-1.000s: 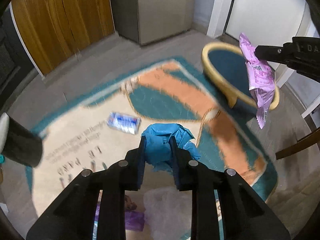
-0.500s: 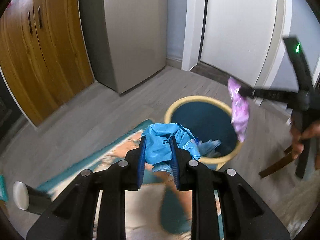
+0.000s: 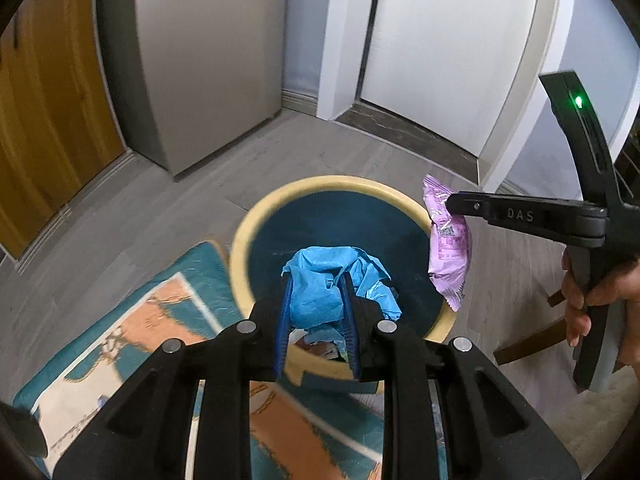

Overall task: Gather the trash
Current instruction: 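Move both tools over the teal bin and open them to drop the items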

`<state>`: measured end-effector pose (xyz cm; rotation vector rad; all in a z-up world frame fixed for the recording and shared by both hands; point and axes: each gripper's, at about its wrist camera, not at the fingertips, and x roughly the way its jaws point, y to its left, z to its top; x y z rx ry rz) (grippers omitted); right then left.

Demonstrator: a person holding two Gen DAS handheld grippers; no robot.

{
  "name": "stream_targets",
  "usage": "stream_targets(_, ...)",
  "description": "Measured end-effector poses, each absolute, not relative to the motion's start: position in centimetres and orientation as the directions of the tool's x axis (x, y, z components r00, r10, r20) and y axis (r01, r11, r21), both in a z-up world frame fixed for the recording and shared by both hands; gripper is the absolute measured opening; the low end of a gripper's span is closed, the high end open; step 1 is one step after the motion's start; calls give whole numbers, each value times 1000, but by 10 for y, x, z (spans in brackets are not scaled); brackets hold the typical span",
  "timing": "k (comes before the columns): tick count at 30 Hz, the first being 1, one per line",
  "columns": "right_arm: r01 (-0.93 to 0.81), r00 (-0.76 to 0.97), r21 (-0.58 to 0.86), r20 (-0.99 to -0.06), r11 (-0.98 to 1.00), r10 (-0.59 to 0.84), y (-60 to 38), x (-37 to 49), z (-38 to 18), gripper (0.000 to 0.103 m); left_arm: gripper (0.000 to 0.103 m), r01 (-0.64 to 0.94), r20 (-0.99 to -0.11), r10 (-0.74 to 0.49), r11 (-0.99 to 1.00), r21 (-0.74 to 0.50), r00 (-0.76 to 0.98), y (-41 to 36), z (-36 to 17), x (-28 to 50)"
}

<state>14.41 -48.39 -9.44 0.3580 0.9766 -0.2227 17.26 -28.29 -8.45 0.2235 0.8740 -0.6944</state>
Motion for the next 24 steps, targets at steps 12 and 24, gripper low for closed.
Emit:
stream_targets(12, 320, 551, 185, -834, 929, -23, -481, 148, -97, 31, 41, 669, -794, -437, 741, -53, 422, -300, -108, 171)
stream_targets(24, 301, 607, 219, -794, 928, -10, -463, 144, -71, 79, 84, 627, -760, -395, 779, 21, 516, -267, -86, 153)
